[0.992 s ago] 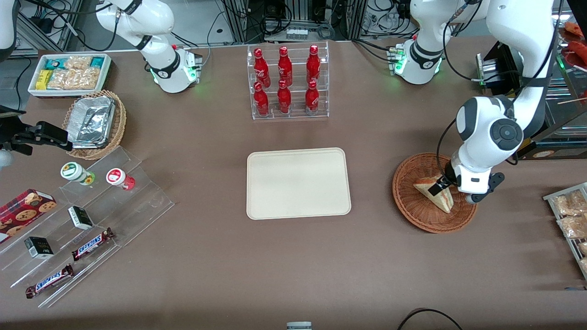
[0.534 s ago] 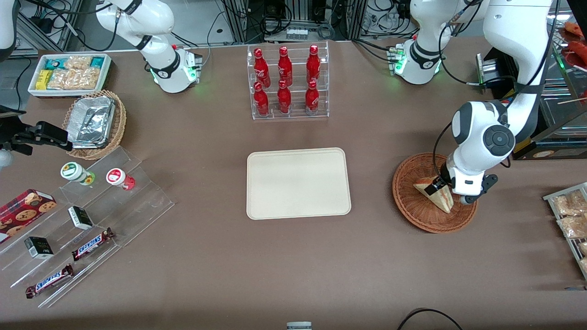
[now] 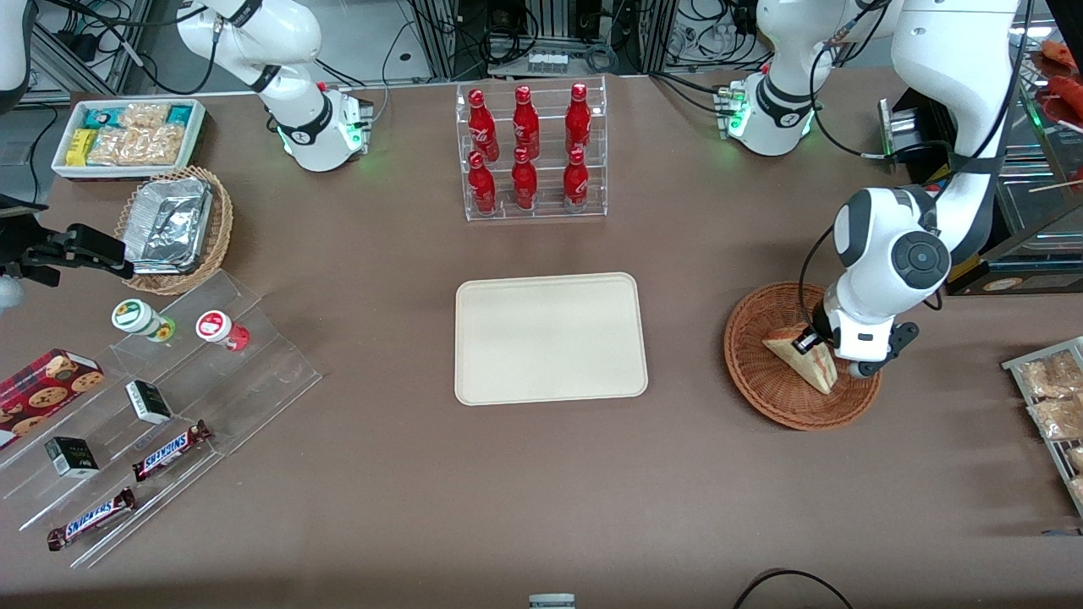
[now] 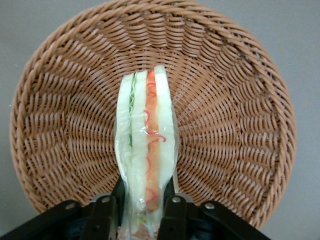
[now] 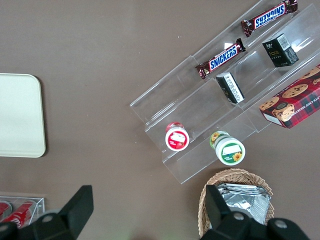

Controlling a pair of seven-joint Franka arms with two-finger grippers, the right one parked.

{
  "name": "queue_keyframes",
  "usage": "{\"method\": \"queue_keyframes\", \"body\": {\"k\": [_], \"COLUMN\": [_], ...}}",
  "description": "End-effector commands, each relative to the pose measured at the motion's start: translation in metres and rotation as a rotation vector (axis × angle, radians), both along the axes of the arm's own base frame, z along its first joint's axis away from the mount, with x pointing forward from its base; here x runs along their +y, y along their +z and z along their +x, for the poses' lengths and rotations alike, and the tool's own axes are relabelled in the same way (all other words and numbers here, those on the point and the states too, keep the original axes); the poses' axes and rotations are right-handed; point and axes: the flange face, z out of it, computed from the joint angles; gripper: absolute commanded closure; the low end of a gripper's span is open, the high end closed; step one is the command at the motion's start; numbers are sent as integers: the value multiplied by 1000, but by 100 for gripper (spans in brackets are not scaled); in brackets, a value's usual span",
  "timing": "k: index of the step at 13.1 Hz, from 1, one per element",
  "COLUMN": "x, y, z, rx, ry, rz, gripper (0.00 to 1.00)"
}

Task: Place sandwich from basket to tray
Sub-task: 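Close the left gripper on the sandwich's wrapped edge, then lift the sandwich and carry it with the left gripper over the tray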

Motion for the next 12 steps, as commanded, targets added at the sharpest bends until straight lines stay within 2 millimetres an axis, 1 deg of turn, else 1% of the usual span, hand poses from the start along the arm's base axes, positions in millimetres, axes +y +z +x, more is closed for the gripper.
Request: {"method": "queue_keyframes", "body": {"k": [1, 2, 3, 5, 6, 7, 8, 9, 10, 12], "x": [-13, -28, -50, -86, -104, -124, -144, -170, -196, -236], "y": [64, 90, 119, 159, 170, 181, 188, 192, 193, 191], "z": [14, 22, 29, 39, 39, 38, 37, 35, 31, 30], "rx": [34, 64, 79, 78, 65, 41, 23, 9, 3, -6], "ry": [-51, -86, -113, -161, -188, -210, -240, -276, -310, -362], "rz": [52, 75, 83, 88, 84, 72, 67, 60, 43, 15], "gripper": [100, 100, 100, 100, 100, 100, 100, 100, 100, 100]}}
